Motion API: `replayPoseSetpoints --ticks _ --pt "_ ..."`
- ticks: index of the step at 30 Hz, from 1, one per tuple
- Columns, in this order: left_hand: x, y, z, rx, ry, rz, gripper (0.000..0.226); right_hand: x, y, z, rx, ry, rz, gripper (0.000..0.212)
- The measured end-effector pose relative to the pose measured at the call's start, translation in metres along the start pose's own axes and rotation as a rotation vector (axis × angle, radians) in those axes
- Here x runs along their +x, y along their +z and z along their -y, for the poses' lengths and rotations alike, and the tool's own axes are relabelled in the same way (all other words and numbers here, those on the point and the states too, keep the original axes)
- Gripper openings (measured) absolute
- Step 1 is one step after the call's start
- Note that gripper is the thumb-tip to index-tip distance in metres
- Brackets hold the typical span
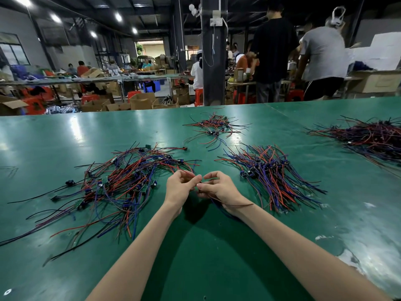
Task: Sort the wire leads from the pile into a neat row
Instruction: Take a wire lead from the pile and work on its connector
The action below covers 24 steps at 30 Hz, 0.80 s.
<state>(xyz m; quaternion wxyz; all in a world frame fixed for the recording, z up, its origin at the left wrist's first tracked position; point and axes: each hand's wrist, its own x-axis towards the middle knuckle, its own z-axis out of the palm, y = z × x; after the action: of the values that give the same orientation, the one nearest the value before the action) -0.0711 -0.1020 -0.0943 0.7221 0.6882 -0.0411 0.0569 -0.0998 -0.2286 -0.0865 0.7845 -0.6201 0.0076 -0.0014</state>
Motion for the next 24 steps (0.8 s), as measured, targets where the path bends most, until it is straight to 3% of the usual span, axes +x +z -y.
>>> replayPoseSetpoints --ticks 4,9,17,20,24 --pt "-0.005 -0.004 -0.003 -0.111 -0.035 -0.013 0.034 -0.003 0.001 -0.002 -0.004 -0.002 0.042 0.030" --pt "-0.010 -0.003 -0.005 -0.023 0.026 0.043 0.012 -0.007 0.001 -0.003 -0.063 -0.021 0.059 0.035" --pt "-0.014 -0.002 -0.007 0.068 0.066 0.020 0.012 -0.007 -0.002 -0.002 -0.562 -0.240 0.014 0.040" --pt "-0.014 -0.002 -0.009 0.101 0.088 0.030 0.010 -0.006 -0.002 -0.002 -0.535 -0.188 0.020 0.036" --pt "-0.015 -0.001 -0.010 0.053 0.079 0.038 0.012 -0.009 0.002 -0.002 -0.319 -0.063 0.107 0.018"
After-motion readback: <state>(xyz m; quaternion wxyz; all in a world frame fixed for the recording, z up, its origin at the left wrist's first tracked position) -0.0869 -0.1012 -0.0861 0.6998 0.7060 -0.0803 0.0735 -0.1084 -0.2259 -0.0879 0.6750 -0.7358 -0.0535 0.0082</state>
